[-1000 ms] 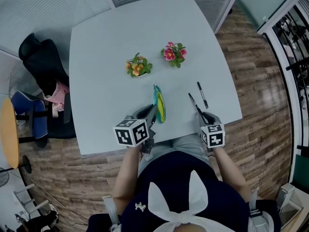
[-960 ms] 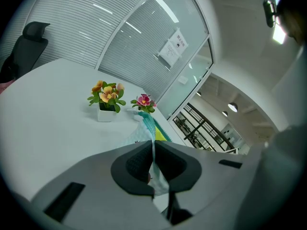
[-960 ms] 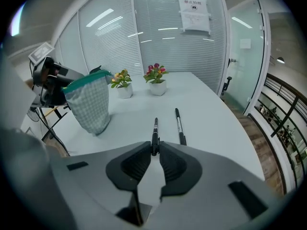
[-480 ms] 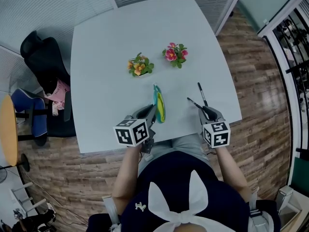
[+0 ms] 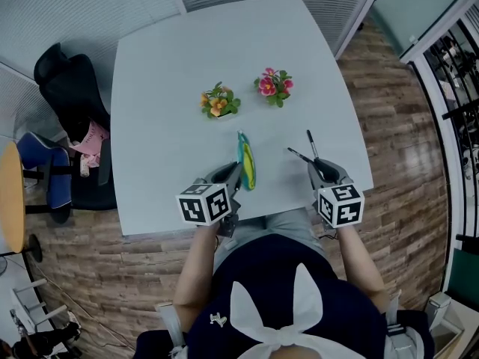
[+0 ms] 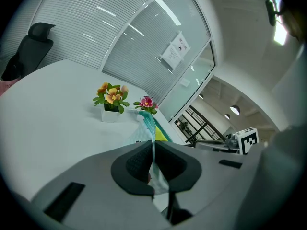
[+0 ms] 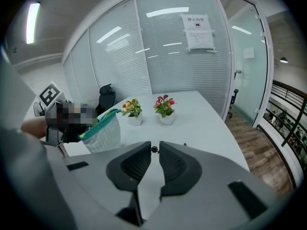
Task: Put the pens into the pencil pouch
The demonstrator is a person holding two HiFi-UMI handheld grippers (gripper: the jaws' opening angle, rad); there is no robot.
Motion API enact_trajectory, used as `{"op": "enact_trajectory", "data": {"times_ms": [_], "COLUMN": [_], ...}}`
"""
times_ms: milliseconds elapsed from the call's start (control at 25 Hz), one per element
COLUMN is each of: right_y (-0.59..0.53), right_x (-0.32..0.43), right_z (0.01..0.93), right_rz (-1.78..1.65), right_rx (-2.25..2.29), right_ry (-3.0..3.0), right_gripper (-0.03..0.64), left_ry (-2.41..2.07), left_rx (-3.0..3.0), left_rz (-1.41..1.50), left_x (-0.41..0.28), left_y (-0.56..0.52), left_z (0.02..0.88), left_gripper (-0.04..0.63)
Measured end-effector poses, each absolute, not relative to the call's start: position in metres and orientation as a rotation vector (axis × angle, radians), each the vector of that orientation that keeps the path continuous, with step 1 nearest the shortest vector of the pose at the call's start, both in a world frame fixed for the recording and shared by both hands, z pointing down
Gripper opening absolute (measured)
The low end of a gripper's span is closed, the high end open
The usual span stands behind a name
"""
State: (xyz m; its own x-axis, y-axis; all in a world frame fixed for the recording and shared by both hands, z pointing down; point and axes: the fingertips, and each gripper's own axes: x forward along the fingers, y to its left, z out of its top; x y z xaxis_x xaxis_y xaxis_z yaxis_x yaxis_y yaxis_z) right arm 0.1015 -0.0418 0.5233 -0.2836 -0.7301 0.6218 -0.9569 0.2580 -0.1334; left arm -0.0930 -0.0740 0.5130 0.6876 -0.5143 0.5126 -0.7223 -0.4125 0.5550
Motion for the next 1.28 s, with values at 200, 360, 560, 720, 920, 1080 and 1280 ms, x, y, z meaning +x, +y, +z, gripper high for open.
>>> {"op": "enact_trajectory", "data": {"times_ms": [200,360,560,720,920,1080,1280], "right_y": [-0.047,-0.048,-0.054,-0.058,-0.06,-0.057,-0.056], "right_x": [0.099,0.094,0.089,0.084,0.072,0.059,0.042], "right_z": [0.511,0.497,0.48,0.46,0.432,0.41,0.393], "right_rz": [0.688,0.683,0.68,0.665,0.638,0.6,0.552], "right_rx": [1.523,1.507,1.485,1.479,1.456,1.425,1.364], "right_ry": [-2.132,-2.167,-2.211,-2.257,-2.33,-2.396,-2.451], "right_gripper": [0.06,0.06,0.058,0.058,0.058,0.058,0.058], "left_ry": [-0.954,-0.958,-0.962,-0.972,-0.983,-0.988,-0.994], "left_rx": [2.1,2.094,2.091,2.09,2.087,2.091,2.097], "left_rz": [0.329,0.327,0.322,0.324,0.332,0.339,0.351], "left_x": [-0.094,-0.094,-0.096,-0.098,-0.101,-0.1,-0.099], "left_y": [-0.077,-0.078,-0.081,-0.084,-0.088,-0.091,-0.092], "left_z": [0.515,0.516,0.515,0.516,0.515,0.515,0.515], "left_gripper": [0.032,0.032,0.032,0.032,0.032,0.032,0.032]}}
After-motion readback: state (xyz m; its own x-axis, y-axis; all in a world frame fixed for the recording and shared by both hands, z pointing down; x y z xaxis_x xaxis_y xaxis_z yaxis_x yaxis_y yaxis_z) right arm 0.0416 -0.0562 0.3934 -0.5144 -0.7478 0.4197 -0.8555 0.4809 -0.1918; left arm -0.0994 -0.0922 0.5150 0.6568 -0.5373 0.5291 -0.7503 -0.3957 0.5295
